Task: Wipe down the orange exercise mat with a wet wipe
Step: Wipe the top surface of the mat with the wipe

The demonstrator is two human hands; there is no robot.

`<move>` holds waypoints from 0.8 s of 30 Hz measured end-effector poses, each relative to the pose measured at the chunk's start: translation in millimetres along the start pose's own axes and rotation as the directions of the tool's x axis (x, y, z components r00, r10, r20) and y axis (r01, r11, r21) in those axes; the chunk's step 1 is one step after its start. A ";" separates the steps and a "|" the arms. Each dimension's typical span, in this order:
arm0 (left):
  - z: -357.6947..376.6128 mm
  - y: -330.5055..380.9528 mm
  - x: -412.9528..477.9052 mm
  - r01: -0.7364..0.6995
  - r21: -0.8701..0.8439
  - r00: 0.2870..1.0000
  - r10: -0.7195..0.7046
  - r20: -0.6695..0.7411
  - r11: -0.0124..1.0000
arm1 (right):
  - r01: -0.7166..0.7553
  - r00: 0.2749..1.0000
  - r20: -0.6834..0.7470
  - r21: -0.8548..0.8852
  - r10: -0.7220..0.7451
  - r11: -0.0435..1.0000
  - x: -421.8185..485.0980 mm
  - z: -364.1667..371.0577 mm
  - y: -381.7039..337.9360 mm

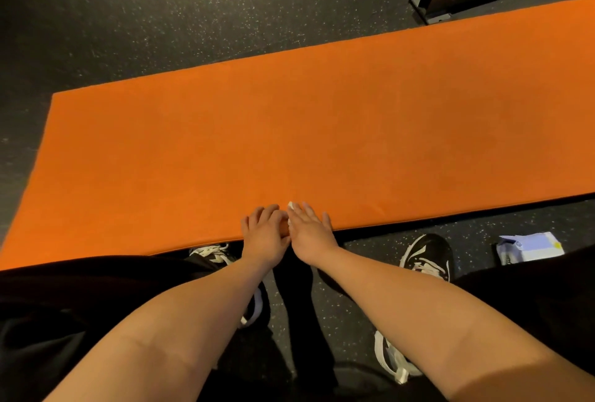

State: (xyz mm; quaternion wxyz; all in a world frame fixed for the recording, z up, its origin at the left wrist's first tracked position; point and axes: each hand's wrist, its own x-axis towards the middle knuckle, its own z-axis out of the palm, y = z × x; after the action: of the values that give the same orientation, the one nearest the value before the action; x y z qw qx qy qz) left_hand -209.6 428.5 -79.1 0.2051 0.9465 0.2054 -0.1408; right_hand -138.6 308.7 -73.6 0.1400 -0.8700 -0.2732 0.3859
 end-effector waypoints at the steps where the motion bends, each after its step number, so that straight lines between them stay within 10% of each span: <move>1: -0.2 -5.5 -1.8 0.018 0.003 1.000 -0.018 0.012 1.000 | 0.052 0.999 0.014 -0.016 -0.052 0.999 0.7 2.9 -2.8; 8: 4.9 -11.2 -1.1 -0.005 -0.074 1.000 0.005 -0.001 0.997 | -0.231 0.971 -0.072 -0.014 0.229 0.973 11.7 -15.5 46.9; 14: 8.2 -14.4 3.9 0.024 -0.191 0.999 -0.030 -0.033 0.981 | -0.027 1.000 0.003 -0.065 0.027 0.998 9.4 -1.8 30.0; 24: -4.2 -9.5 10.6 0.119 -0.344 0.992 -0.100 0.072 0.932 | -0.091 0.996 -0.017 -0.005 0.091 0.996 -7.6 -12.1 30.8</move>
State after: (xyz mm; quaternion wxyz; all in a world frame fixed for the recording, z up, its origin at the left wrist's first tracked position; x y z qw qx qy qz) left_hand -203.7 441.8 -82.2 0.3660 0.8785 0.2740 -0.1388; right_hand -122.4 278.9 -75.1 0.1222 -0.8850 -0.2332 0.3839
